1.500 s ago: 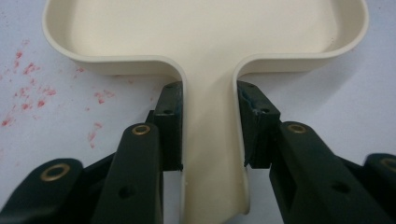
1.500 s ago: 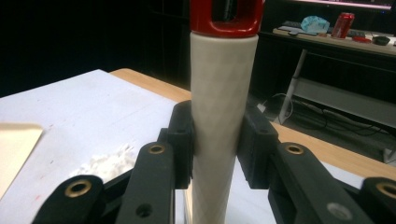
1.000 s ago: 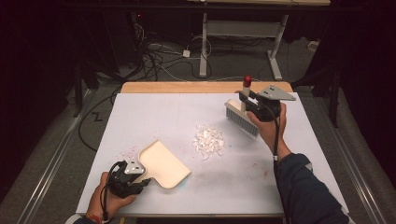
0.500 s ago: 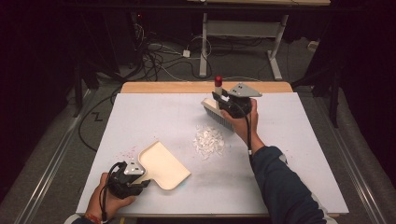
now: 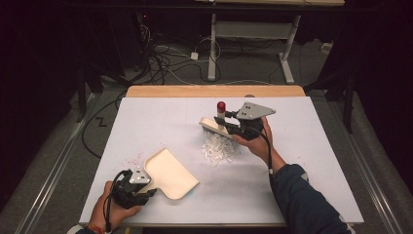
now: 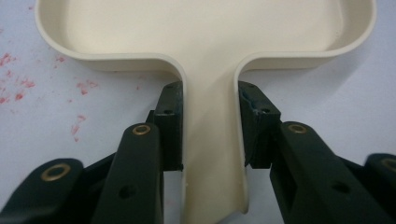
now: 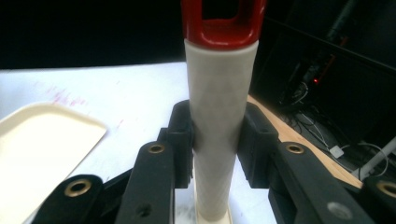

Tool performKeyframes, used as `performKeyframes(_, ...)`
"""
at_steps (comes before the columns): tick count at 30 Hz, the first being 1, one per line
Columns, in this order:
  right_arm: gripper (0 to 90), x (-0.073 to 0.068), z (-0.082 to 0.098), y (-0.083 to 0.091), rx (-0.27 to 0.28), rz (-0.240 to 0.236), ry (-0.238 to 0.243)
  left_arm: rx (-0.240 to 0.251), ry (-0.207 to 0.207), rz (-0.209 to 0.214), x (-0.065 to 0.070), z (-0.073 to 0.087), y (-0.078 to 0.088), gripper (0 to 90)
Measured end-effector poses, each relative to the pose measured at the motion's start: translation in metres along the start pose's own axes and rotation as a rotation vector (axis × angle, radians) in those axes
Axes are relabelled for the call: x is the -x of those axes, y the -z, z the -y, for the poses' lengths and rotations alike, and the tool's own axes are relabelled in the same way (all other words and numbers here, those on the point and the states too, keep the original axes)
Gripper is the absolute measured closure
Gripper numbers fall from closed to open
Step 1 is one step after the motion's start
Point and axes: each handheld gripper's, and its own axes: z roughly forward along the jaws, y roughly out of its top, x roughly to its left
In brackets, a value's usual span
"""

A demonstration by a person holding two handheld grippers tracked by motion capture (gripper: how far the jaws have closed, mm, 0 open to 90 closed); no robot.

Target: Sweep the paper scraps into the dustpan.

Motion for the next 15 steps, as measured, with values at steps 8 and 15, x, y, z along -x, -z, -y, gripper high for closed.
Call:
performKeyframes(8, 70.4, 0.001, -0.003, 0.018, -0.008, -0.002, -0.021, 0.008, 0.003, 0.005, -0.001, -0.001, 0.002, 63.6)
performKeyframes(15, 70.4, 0.009, -0.009, 0.020, -0.017, 0.079, -0.026, 0.008, 0.003, 0.011, -0.001, -0.001, 0.003, 63.6)
